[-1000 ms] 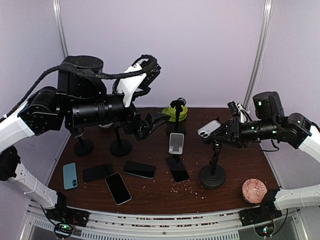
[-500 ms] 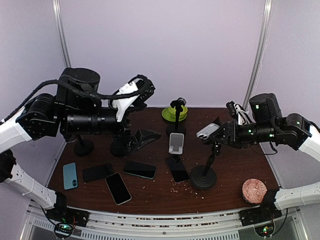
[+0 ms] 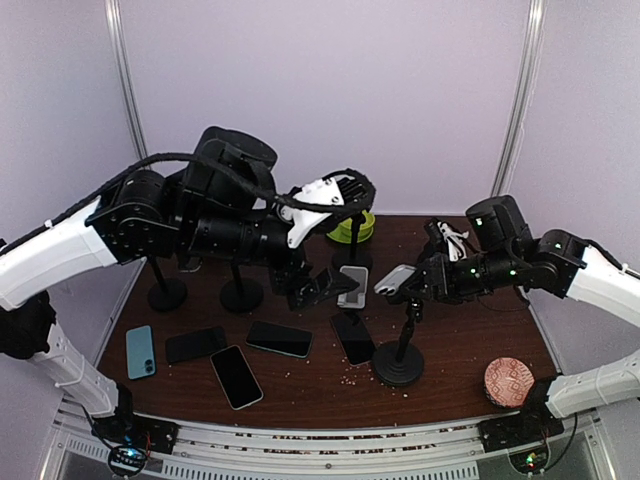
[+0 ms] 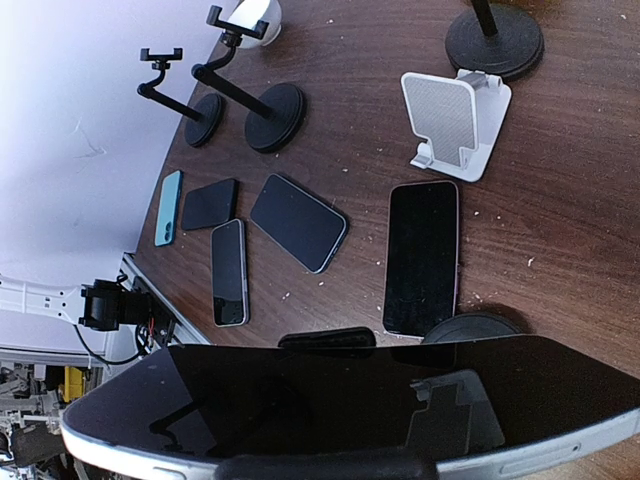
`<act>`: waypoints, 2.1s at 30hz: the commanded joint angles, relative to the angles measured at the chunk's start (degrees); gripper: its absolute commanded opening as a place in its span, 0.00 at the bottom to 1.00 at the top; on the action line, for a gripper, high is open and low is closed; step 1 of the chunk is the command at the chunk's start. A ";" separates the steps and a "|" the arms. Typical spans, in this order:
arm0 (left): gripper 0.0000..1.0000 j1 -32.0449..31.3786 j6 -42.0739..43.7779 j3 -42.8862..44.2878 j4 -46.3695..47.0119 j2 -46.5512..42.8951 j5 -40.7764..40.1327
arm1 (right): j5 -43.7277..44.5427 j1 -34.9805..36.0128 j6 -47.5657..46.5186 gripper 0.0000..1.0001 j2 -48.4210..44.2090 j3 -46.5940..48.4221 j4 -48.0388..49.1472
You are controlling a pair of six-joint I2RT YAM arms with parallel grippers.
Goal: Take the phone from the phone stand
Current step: Hold the phone stand with the phone, then remove the phone from the phone stand.
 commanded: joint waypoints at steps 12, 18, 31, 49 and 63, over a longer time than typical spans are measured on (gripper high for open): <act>0.92 3.90 5.59 9.77 -2.61 9.30 4.70 | -2.41 -1.51 -2.52 0.00 -1.74 2.43 4.61; 0.85 3.89 2.28 11.81 -1.67 13.91 5.44 | -2.18 -1.51 -0.29 0.00 -2.88 2.05 6.15; 0.68 2.28 -4.55 15.79 0.88 22.89 1.65 | -2.42 -0.70 3.44 0.00 -4.03 1.61 6.96; 0.00 0.73 -2.71 16.57 3.84 25.77 -2.70 | -3.42 -0.11 5.59 0.00 -5.60 2.19 7.19; 0.00 0.11 -1.41 15.59 3.88 20.76 -4.29 | 5.92 -0.25 5.09 0.00 -3.37 2.51 0.21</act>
